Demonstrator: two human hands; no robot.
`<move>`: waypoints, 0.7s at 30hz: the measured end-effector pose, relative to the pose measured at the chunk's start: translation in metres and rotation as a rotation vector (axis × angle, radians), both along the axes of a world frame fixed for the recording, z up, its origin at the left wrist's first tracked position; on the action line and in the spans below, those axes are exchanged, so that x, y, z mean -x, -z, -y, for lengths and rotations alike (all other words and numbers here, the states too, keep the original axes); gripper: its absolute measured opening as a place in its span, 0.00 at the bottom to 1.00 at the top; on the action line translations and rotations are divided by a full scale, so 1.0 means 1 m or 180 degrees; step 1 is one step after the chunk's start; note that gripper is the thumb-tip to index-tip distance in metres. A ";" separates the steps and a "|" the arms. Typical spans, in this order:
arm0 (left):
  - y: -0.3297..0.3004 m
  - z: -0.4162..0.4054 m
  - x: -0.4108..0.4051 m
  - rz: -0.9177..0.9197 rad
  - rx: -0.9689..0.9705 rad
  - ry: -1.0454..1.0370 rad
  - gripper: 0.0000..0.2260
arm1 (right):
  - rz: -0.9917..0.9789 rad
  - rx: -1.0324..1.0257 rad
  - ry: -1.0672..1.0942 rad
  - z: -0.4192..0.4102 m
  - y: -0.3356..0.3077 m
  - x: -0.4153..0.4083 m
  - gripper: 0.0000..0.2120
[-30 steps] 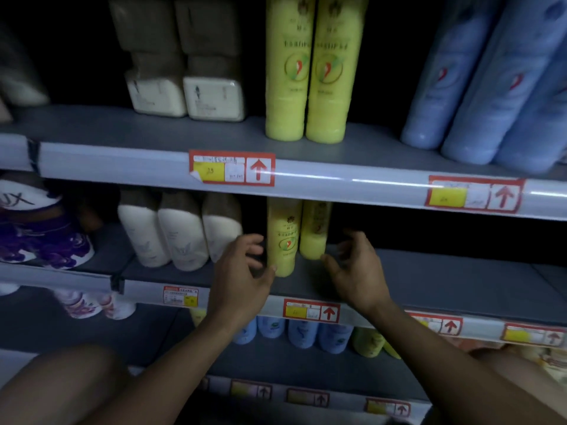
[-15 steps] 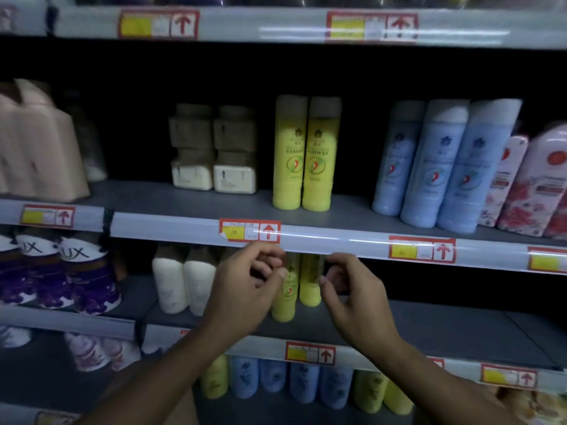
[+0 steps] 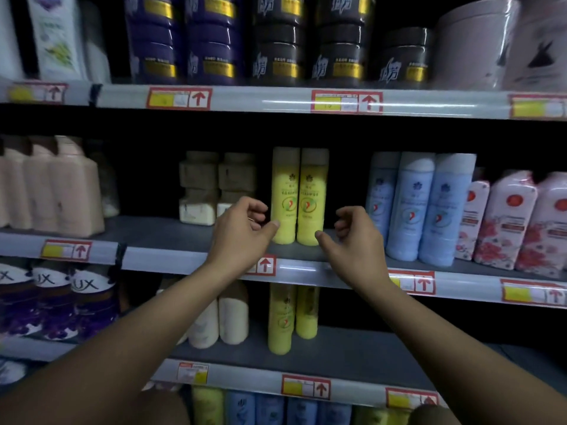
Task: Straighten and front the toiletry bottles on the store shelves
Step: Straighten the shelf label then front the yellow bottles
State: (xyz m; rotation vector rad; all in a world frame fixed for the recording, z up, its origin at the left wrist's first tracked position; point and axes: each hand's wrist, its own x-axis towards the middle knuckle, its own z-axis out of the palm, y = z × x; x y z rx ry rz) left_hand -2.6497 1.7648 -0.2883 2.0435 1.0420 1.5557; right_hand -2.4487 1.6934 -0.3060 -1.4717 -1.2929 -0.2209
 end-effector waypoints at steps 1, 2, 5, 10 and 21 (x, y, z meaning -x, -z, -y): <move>-0.001 -0.005 -0.003 -0.0035 0.0054 -0.0041 0.16 | -0.0013 0.0094 0.0036 -0.006 -0.002 -0.004 0.26; -0.002 -0.010 -0.007 -0.0073 0.0120 -0.0058 0.18 | -0.0022 0.0194 0.0066 -0.013 -0.004 -0.008 0.28; -0.005 -0.031 -0.019 -0.0194 0.0282 -0.0035 0.25 | -0.0067 0.0492 0.0085 -0.033 -0.007 -0.018 0.34; -0.008 -0.061 -0.037 -0.0165 0.0399 0.0019 0.36 | -0.0135 0.0678 0.0062 -0.070 -0.011 -0.028 0.41; 0.001 -0.102 -0.060 0.0145 0.0630 0.0250 0.29 | -0.0363 0.0639 -0.0125 -0.108 -0.014 -0.033 0.33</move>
